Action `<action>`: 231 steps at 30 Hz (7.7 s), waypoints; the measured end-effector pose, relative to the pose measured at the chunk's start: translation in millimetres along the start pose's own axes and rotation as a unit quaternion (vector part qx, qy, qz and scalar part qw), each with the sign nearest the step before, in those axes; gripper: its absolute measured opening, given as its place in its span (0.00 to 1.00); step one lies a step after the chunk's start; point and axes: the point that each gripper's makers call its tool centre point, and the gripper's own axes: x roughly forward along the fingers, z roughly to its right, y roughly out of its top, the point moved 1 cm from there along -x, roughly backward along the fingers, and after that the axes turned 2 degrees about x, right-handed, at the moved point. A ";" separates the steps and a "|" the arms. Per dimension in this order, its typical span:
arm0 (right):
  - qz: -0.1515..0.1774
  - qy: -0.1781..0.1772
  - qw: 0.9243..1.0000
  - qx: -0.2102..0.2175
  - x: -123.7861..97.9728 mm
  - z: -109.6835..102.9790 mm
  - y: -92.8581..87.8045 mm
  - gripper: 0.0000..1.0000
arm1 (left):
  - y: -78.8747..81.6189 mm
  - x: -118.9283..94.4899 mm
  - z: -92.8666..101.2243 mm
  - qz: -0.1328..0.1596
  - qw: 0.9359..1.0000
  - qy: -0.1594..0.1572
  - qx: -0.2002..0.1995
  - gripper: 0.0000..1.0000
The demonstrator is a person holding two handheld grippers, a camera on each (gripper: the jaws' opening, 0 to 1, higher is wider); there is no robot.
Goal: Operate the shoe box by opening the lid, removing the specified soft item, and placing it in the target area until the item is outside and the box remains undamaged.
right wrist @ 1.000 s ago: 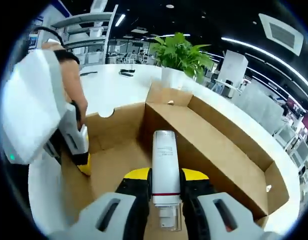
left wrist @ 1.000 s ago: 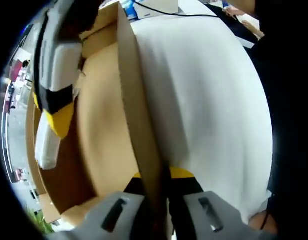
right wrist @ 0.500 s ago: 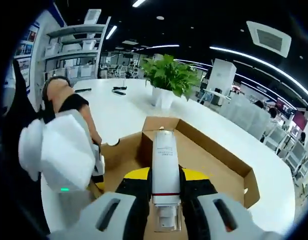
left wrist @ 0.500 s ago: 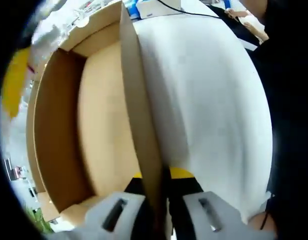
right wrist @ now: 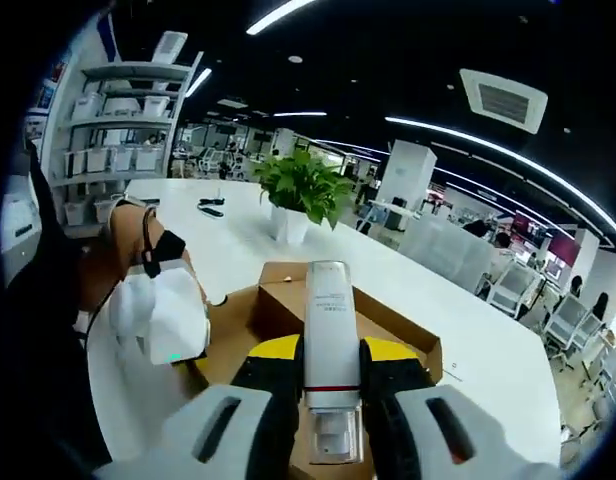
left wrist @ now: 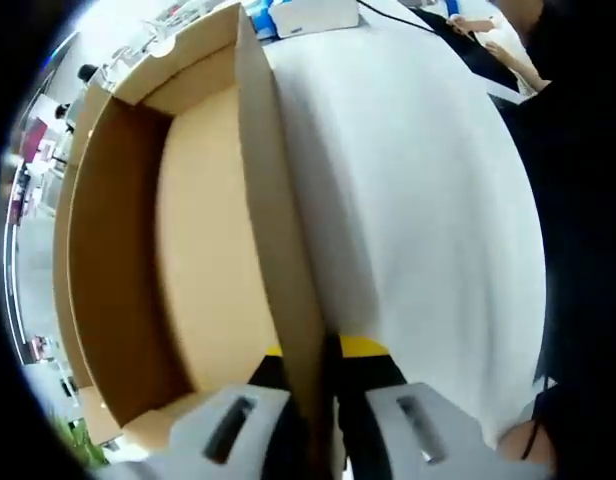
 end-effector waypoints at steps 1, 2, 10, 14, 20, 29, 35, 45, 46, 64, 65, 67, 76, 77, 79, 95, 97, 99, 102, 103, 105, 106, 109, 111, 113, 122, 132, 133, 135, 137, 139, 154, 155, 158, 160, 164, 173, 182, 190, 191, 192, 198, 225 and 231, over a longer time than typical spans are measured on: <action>0.000 -0.006 1.000 0.001 -4.1 2.7 -1.9 0.21 | 0.2 0.0 0.3 0.001 1.000 -0.001 -0.002 0.05; 0.002 -0.020 1.000 0.004 -11.3 8.4 -5.0 0.21 | 0.2 0.4 0.2 0.002 1.000 -0.002 -0.001 0.05; 0.001 -0.105 0.994 0.037 -77.1 44.9 -28.6 0.21 | -0.3 1.6 0.1 0.000 1.000 -0.002 0.003 0.05; 0.001 -0.151 0.987 0.048 -115.5 60.7 -34.2 0.21 | -0.9 1.4 0.0 -0.002 1.000 -0.002 0.005 0.05; -0.001 -0.197 0.979 0.054 -161.8 75.4 -38.6 0.21 | 0.3 1.2 -0.9 -0.003 1.000 -0.001 0.007 0.05; -0.025 -0.260 0.963 0.074 -210.3 95.7 -73.9 0.21 | -0.4 1.2 1.8 -0.006 1.000 0.002 0.005 0.05; -0.054 -0.277 0.955 0.090 -229.6 102.4 -108.4 0.21 | -1.1 1.1 3.7 -0.007 1.000 0.003 0.004 0.05; -0.080 -0.285 0.948 0.116 -246.0 98.9 -153.2 0.21 | -1.8 1.1 -0.3 -0.009 1.000 0.003 0.002 0.04; -0.085 -0.272 0.952 0.108 -244.8 95.2 -157.7 0.21 | -1.6 1.2 -1.1 -0.009 1.000 0.003 0.002 0.04; -0.197 -0.048 0.979 -0.036 -225.3 41.3 -208.1 0.22 | -0.8 1.3 -4.9 -0.012 1.000 0.007 -0.003 0.04; -0.200 -0.025 0.978 -0.048 -224.0 36.6 -210.9 0.22 | -0.8 1.2 -4.8 -0.011 1.000 0.006 -0.004 0.04; -0.209 0.011 0.975 -0.070 -222.0 29.5 -215.6 0.22 | -0.7 1.1 -4.6 -0.010 1.000 0.005 -0.005 0.04; -0.233 0.121 0.956 -0.133 -212.5 15.9 -238.1 0.22 | 0.1 1.0 -4.8 -0.010 1.000 0.005 -0.004 0.04; -0.236 0.127 0.954 -0.138 -211.3 17.6 -240.7 0.22 | 0.2 1.0 -4.8 -0.010 1.000 0.004 -0.003 0.04; -0.241 0.143 0.951 -0.133 -210.2 16.4 -244.1 0.22 | 0.3 1.1 -5.0 -0.009 1.000 0.003 -0.004 0.04; -0.295 0.255 0.903 -0.178 -198.5 8.7 -275.8 0.22 | 1.0 2.0 -5.6 -0.011 1.000 0.007 -0.008 0.04; -0.301 0.257 0.899 -0.184 -197.2 10.3 -276.4 0.22 | 1.0 2.0 -5.4 -0.011 1.000 0.006 -0.008 0.04; -0.316 0.258 0.890 -0.202 -197.3 14.4 -280.7 0.22 | 1.0 2.0 -5.0 -0.010 1.000 0.006 -0.006 0.04; -0.328 0.264 0.880 -0.218 -195.8 15.6 -287.1 0.22 | 0.9 2.0 -4.9 -0.010 1.000 0.006 -0.007 0.04; -0.330 0.264 0.879 -0.220 -194.8 16.2 -288.1 0.22 | 0.8 1.9 -4.8 -0.010 1.000 0.006 -0.006 0.04; -0.332 0.262 0.880 -0.217 -193.9 16.8 -286.5 0.22 | 0.7 1.9 -4.5 -0.010 1.000 0.006 -0.007 0.04; -0.332 0.264 0.878 -0.221 -194.2 16.6 -286.5 0.22 | 0.7 1.9 -4.4 -0.010 1.000 0.006 -0.007 0.04; -0.335 0.265 0.875 -0.227 -192.8 16.3 -286.7 0.22 | 0.6 1.9 -4.3 -0.010 1.000 0.006 -0.006 0.04; -0.336 0.265 0.874 -0.229 -192.5 16.9 -286.7 0.22 | 0.5 1.9 -4.3 -0.010 1.000 0.006 -0.006 0.04; -0.342 0.264 0.872 -0.231 -193.4 17.9 -287.8 0.22 | 0.5 1.8 -4.2 -0.010 1.000 0.006 -0.006 0.04; -0.343 0.260 0.872 -0.233 -195.6 19.7 -282.8 0.21 | 0.6 1.8 -4.7 -0.011 1.000 0.008 -0.004 0.04; -0.346 0.259 0.870 -0.237 -197.6 20.5 -275.9 0.20 | 0.6 1.7 -4.7 -0.011 1.000 0.009 -0.004 0.04; -0.346 0.259 0.870 -0.237 -197.5 20.6 -275.8 0.20 | 0.6 1.7 -4.8 -0.011 1.000 0.009 -0.004 0.04; -0.347 0.261 0.868 -0.240 -197.3 21.1 -275.5 0.20 | 0.5 1.7 -4.9 -0.011 1.000 0.009 -0.005 0.04; -0.346 0.265 0.864 -0.252 -197.1 21.9 -275.2 0.20 | 0.5 1.6 -4.8 -0.011 1.000 0.009 -0.005 0.04; -0.349 0.268 0.858 -0.264 -197.5 23.4 -275.8 0.20 | 0.5 1.6 -4.7 -0.011 1.000 0.009 -0.005 0.04; -0.353 0.277 0.844 -0.293 -193.5 24.3 -275.6 0.19 | -0.1 1.5 -4.7 -0.012 1.000 0.011 -0.005 0.04; -0.353 0.277 0.845 -0.293 -193.3 24.3 -275.5 0.19 | -0.1 1.6 -4.7 -0.012 1.000 0.011 -0.005 0.04; -0.351 0.275 0.847 -0.290 -193.0 23.7 -275.6 0.19 | 0.0 1.6 -4.3 -0.012 1.000 0.012 -0.006 0.04; -0.351 0.275 0.847 -0.290 -193.0 23.4 -275.6 0.19 | 0.0 1.7 -4.3 -0.013 1.000 0.012 -0.006 0.04; -0.352 0.274 0.846 -0.291 -193.2 22.9 -275.6 0.19 | 0.0 1.8 -4.3 -0.013 1.000 0.012 -0.007 0.04; -0.349 0.266 0.852 -0.284 -194.0 23.5 -271.2 0.20 | -0.1 2.0 -4.2 -0.013 1.000 0.013 -0.008 0.04; -0.347 0.262 0.855 -0.283 -194.8 23.7 -268.2 0.20 | 0.0 2.1 -5.1 -0.012 1.000 0.013 -0.009 0.04; -0.349 0.264 0.852 -0.288 -195.2 23.8 -269.9 0.18 | 0.1 2.1 -5.1 -0.013 1.000 0.014 -0.009 0.04; -0.349 0.263 0.852 -0.287 -195.2 23.8 -269.9 0.18 | 0.0 2.0 -5.1 -0.013 1.000 0.014 -0.009 0.04; -0.349 0.263 0.853 -0.286 -195.1 24.0 -270.0 0.18 | 0.0 2.0 -5.1 -0.013 1.000 0.014 -0.009 0.04; -0.351 0.264 0.848 -0.297 -194.0 24.6 -269.4 0.17 | -0.1 1.8 -5.0 -0.013 1.000 0.014 -0.010 0.04; -0.353 0.260 0.847 -0.302 -190.9 18.6 -262.5 0.19 | -0.1 1.8 -4.5 -0.013 1.000 0.016 -0.011 0.04; -0.342 0.253 0.858 -0.290 -194.2 17.7 -252.1 0.20 | -0.2 1.8 -4.7 -0.012 1.000 0.016 -0.011 0.04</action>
